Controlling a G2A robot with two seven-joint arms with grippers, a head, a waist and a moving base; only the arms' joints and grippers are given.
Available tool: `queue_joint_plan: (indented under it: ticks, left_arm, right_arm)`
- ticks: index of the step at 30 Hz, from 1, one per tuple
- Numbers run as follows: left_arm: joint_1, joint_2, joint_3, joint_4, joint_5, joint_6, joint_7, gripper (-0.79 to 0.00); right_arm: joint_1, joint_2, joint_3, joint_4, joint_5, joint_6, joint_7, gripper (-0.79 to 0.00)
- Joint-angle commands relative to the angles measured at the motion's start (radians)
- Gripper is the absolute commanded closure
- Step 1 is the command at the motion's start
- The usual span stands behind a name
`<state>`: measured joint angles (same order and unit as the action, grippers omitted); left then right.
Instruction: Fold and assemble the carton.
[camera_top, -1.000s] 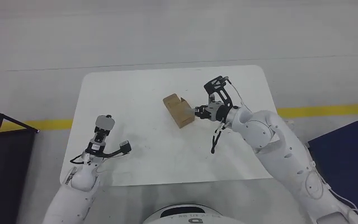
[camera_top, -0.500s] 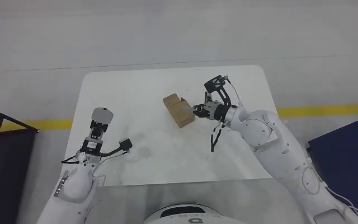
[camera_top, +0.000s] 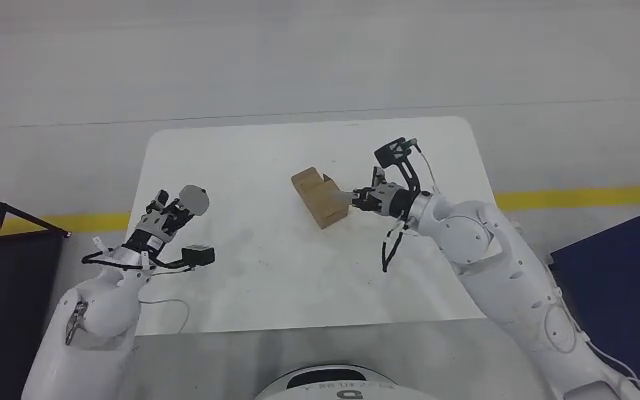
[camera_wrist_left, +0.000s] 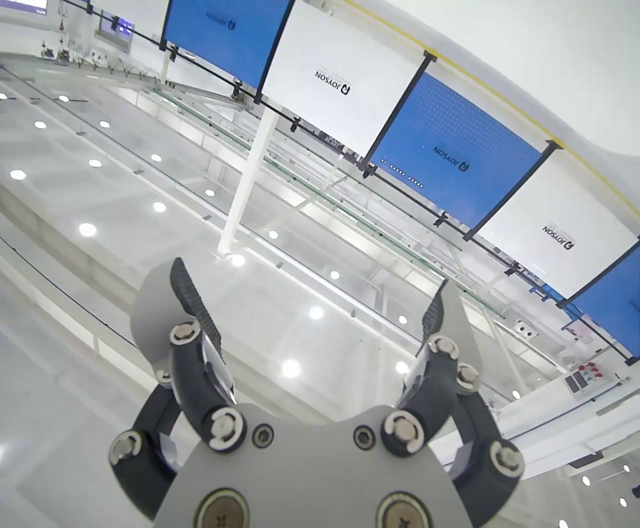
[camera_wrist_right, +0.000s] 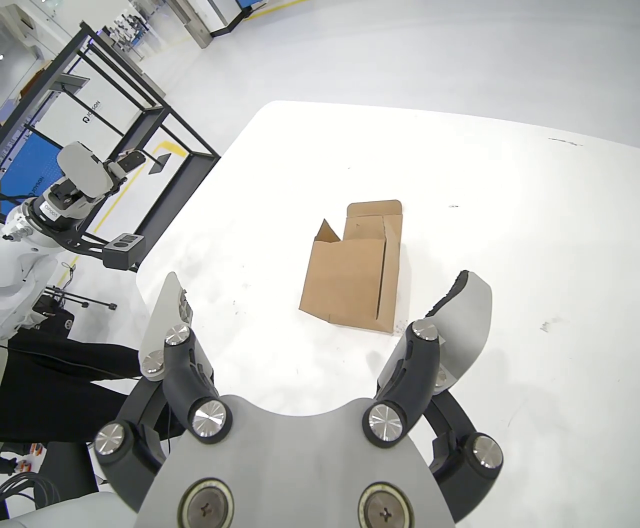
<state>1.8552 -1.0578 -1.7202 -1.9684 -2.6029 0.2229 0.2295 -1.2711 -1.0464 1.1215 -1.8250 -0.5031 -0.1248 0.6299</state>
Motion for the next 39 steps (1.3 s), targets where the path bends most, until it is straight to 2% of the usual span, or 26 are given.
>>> queue_joint_plan:
  ticks: [1, 3, 4, 7, 9, 12, 16, 19, 21, 22, 29, 30, 31, 32, 34, 36, 39]
  left_arm:
    - [0.007, 0.001, 0.013, -0.001, 0.047, 0.006, 0.020, -0.785]
    - [0.006, 0.012, 0.048, -0.046, 0.346, 0.054, 0.084, -0.785]
    - [0.002, 0.016, 0.051, -0.065, 0.517, 0.055, 0.082, -0.785]
    - [-0.006, 0.023, 0.079, -0.118, 0.806, 0.072, 0.062, -0.785]
    - [-0.036, 0.028, 0.092, -0.132, 0.954, 0.110, 0.067, -0.785]
    - [-0.138, 0.041, 0.156, -0.137, 1.326, 0.178, 0.098, -0.785]
    - [-0.323, 0.046, 0.324, -0.050, 1.620, 0.260, -0.079, -0.785]
    - [-0.463, 0.046, 0.464, 0.071, 1.874, 0.290, -0.214, -0.785]
    - [-0.537, 0.037, 0.546, 0.159, 1.985, 0.250, -0.251, -0.785]
    - [-0.561, 0.029, 0.570, 0.197, 1.972, 0.214, -0.252, -0.785]
    - [-0.566, 0.025, 0.573, 0.208, 1.946, 0.201, -0.250, -0.785]
    - [-0.561, 0.033, 0.635, 0.202, 2.113, 0.275, -0.284, -0.785]
    - [-0.578, 0.046, 0.730, 0.180, 2.341, 0.361, -0.385, -0.785]
    - [-0.610, 0.054, 0.765, 0.206, 2.423, 0.413, -0.502, -0.785]
    - [-0.684, 0.062, 0.797, 0.254, 2.503, 0.465, -0.681, -0.785]
    - [-0.760, 0.067, 0.821, 0.294, 2.566, 0.475, -0.821, -0.785]
    - [-0.854, 0.066, 0.850, 0.363, 2.624, 0.470, -0.964, -0.785]
  right_arm:
    - [0.000, 0.000, 0.000, 0.000, 0.000, 0.000, 0.000, -0.785]
    - [-0.003, 0.000, -0.010, 0.014, -0.023, 0.007, 0.011, -0.785]
    - [0.006, -0.001, -0.028, 0.022, -0.062, 0.013, 0.036, -0.785]
    - [0.055, -0.011, -0.081, 0.026, -0.118, 0.035, 0.067, -0.785]
    - [0.082, -0.018, -0.100, 0.032, -0.120, 0.041, 0.061, -0.785]
    - [0.106, -0.025, -0.115, 0.045, -0.144, 0.048, 0.046, -0.785]
    - [0.104, -0.027, -0.112, 0.049, -0.169, 0.075, 0.033, -0.785]
    - [0.065, -0.022, -0.083, 0.037, -0.185, 0.098, 0.013, -0.785]
    - [0.024, -0.016, -0.056, 0.019, -0.192, 0.114, 0.000, -0.785]
    - [0.001, -0.013, -0.039, 0.009, -0.198, 0.126, -0.006, -0.785]
    - [-0.016, -0.011, -0.026, 0.000, -0.199, 0.137, -0.013, -0.785]
    - [-0.016, -0.011, -0.026, 0.000, -0.199, 0.137, -0.013, -0.785]
    - [-0.016, -0.011, -0.026, 0.000, -0.199, 0.137, -0.013, -0.785]
    - [-0.016, -0.011, -0.026, 0.000, -0.199, 0.137, -0.013, -0.785]
    - [-0.016, -0.011, -0.026, 0.000, -0.199, 0.137, -0.013, -0.785]
    - [-0.016, -0.011, -0.026, 0.000, -0.199, 0.137, -0.013, -0.785]
    - [-0.016, -0.011, -0.026, 0.000, -0.199, 0.137, -0.013, -0.785]
